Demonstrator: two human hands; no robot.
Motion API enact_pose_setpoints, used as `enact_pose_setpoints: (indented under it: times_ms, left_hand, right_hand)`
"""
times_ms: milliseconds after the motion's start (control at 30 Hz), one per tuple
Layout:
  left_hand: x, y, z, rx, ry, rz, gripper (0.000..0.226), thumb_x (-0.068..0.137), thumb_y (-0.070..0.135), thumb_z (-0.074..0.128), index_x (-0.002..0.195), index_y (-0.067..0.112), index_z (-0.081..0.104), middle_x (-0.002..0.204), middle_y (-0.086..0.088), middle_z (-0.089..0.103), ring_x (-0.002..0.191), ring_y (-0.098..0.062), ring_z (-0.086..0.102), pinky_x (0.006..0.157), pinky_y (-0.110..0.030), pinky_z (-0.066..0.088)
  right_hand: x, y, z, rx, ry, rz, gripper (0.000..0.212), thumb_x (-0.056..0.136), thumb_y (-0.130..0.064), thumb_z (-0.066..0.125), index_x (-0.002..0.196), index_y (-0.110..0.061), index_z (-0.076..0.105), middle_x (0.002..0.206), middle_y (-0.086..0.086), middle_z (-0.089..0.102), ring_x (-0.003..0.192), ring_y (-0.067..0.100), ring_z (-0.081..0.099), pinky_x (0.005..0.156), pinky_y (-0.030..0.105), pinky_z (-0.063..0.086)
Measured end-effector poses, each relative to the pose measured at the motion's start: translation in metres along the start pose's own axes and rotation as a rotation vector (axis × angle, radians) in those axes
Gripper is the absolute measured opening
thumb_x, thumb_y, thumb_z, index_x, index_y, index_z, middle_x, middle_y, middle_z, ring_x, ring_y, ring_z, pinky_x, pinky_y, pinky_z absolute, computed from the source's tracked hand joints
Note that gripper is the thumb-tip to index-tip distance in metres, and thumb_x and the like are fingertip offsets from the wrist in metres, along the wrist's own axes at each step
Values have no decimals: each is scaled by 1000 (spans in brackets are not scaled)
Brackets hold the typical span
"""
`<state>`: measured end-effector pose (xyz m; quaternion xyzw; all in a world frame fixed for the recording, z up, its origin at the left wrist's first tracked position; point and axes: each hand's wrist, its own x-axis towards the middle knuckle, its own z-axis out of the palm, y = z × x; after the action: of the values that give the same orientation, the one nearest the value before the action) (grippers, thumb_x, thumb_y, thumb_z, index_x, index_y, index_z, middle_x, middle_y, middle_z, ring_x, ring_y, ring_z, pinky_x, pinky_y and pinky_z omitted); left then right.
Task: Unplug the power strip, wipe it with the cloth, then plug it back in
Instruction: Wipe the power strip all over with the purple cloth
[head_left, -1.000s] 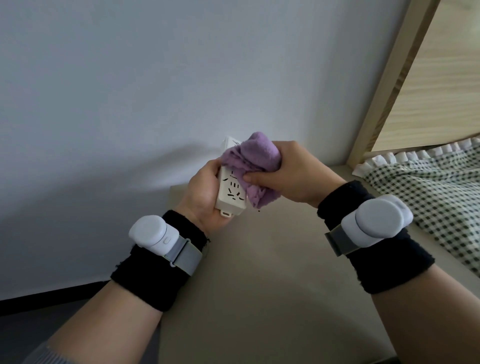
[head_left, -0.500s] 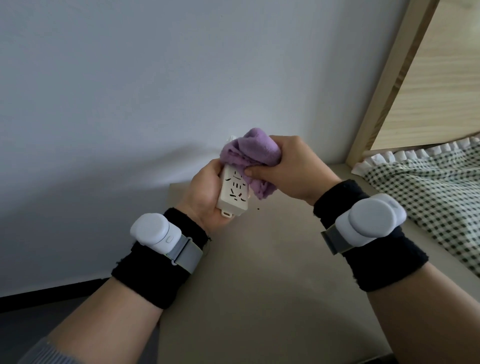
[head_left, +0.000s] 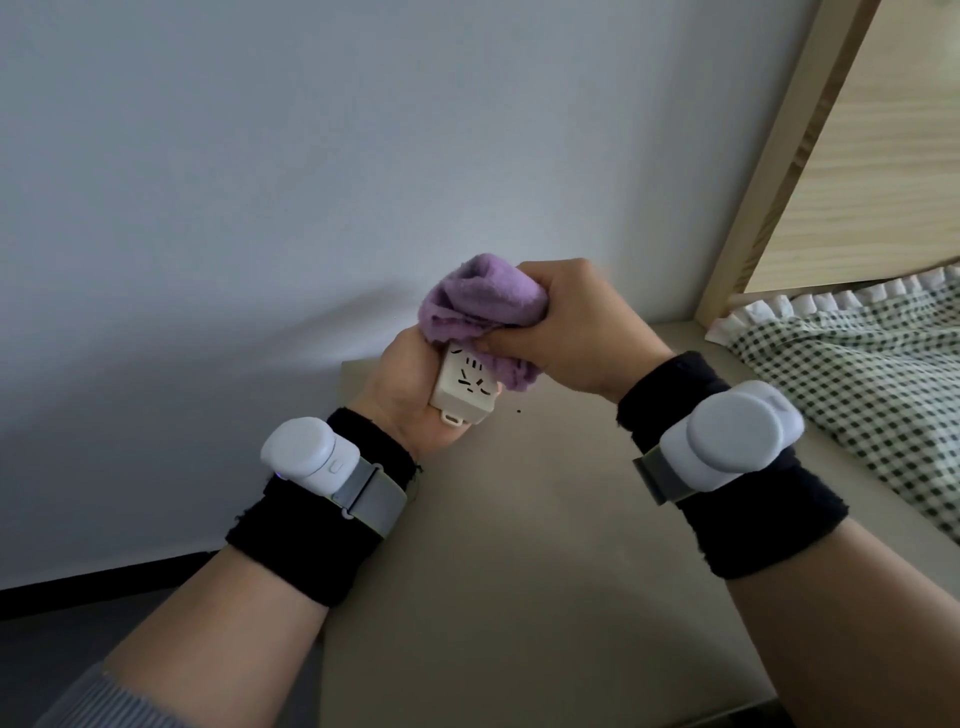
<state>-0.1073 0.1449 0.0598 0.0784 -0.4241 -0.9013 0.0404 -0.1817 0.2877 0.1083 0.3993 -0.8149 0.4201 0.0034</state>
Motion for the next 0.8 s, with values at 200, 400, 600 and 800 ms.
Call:
enact_pose_setpoints:
  times_ms: [200,400,600,800]
  left_hand:
    - [2,4,-3,-64,9,-15,23,98,18,42,107,7,61,102,-16,56,91,-28,54,92,-35,41]
    - [1,0,-3,-9,-25,10,43,100,16,35,81,7,73,79,-12,68,72,-23,65,93,-37,42]
    - [6,0,-5,-62,-1,-58,30,103,15,35,123,5,55,110,-20,54,100,-32,53,113,-42,32]
    - [8,3,-8,-89,44,-19,26,102,24,45,103,9,66,101,-12,65,91,-24,61,114,-36,37]
  right_hand:
    - [-1,-2,-13,-64,-22,48,24,79,-21,89,86,-6,72,80,13,79,75,34,77,70,50,64]
    - [-3,-9,3,-28,84,-3,25,76,-23,89,82,-8,70,76,14,77,73,35,75,68,47,62]
    - [-2,0,-10,-67,-7,56,28,75,-21,91,84,-5,70,80,16,78,76,38,76,71,52,62]
    - [-1,2,-1,-36,146,29,28,84,-25,84,93,-5,68,85,14,78,79,36,74,73,51,61]
